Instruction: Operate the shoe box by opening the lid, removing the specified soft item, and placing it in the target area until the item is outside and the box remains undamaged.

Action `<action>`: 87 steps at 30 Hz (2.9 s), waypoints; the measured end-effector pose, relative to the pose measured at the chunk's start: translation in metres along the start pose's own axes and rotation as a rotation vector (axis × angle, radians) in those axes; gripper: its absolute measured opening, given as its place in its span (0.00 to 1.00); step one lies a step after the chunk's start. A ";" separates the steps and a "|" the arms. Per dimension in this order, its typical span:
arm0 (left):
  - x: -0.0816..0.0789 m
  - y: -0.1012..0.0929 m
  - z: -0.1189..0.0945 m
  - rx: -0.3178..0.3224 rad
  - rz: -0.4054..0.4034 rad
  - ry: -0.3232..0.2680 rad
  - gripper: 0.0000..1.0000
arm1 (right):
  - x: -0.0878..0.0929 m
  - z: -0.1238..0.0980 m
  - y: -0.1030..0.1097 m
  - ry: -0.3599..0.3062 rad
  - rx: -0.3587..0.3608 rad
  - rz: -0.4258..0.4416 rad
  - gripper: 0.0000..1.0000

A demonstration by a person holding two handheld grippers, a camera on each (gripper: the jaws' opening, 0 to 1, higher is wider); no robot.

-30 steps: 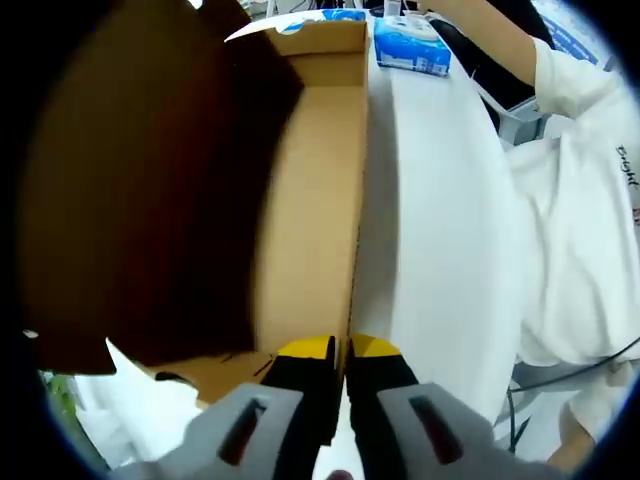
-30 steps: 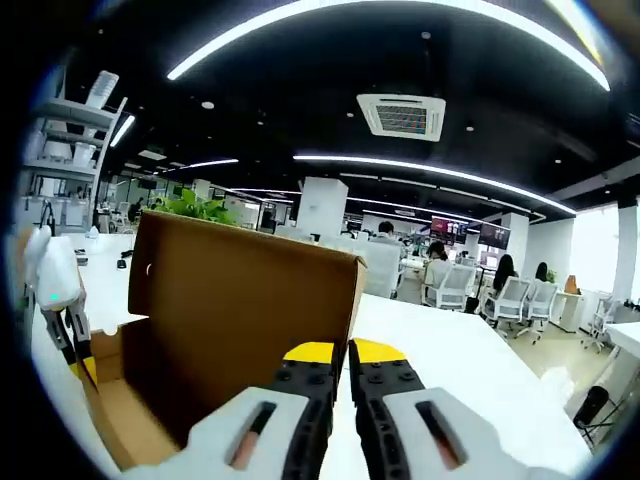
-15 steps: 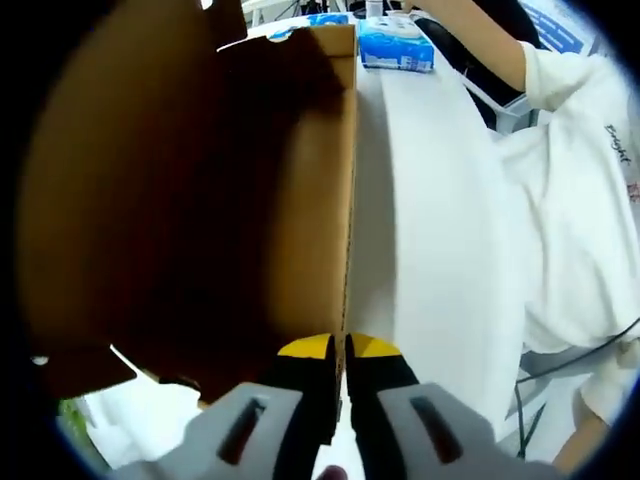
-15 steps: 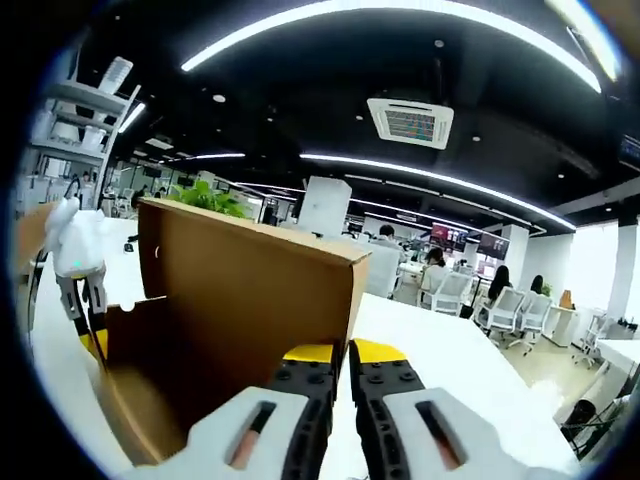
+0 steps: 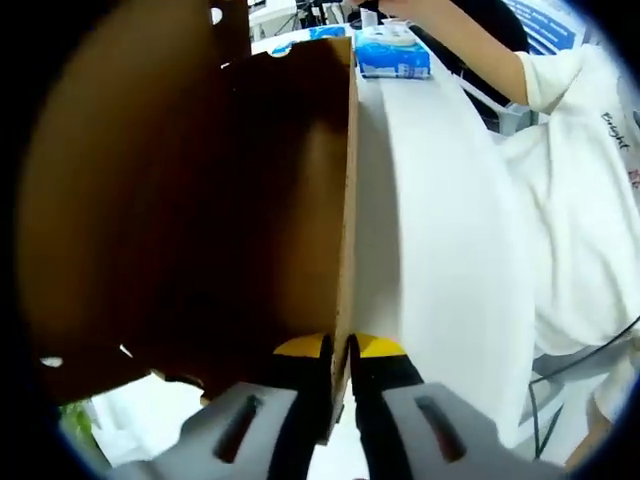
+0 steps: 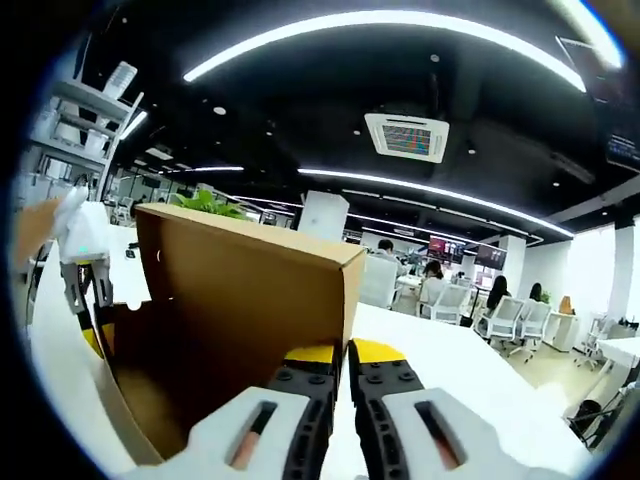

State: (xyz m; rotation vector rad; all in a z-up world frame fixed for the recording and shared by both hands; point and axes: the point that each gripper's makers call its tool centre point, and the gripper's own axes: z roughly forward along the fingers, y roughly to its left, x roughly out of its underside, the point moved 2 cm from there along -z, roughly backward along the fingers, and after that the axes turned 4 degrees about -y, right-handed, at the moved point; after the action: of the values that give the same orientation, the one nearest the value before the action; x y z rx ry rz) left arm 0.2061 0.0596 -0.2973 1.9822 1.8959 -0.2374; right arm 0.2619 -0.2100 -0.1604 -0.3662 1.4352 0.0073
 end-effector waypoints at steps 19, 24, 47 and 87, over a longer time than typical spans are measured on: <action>-0.023 0.012 -0.034 -0.029 -0.223 -0.309 0.14 | -0.003 0.004 0.003 -0.051 0.052 -0.002 0.01; -0.036 0.011 -0.048 -0.086 -0.253 -0.459 0.19 | -0.003 0.002 0.006 -0.042 0.041 -0.020 0.02; -0.021 0.009 -0.120 -0.332 -0.518 -0.876 0.45 | 0.000 -0.012 0.009 -0.026 -0.014 0.004 0.03; -0.026 0.024 -0.139 -0.476 -0.554 -1.026 0.55 | 0.000 -0.048 0.055 -0.019 -0.365 0.109 0.64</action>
State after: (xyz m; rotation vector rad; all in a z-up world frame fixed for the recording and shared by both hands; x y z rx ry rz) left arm 0.2084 0.0894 -0.1571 0.7198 1.5099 -0.7068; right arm 0.2038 -0.1701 -0.1782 -0.5846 1.4325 0.3640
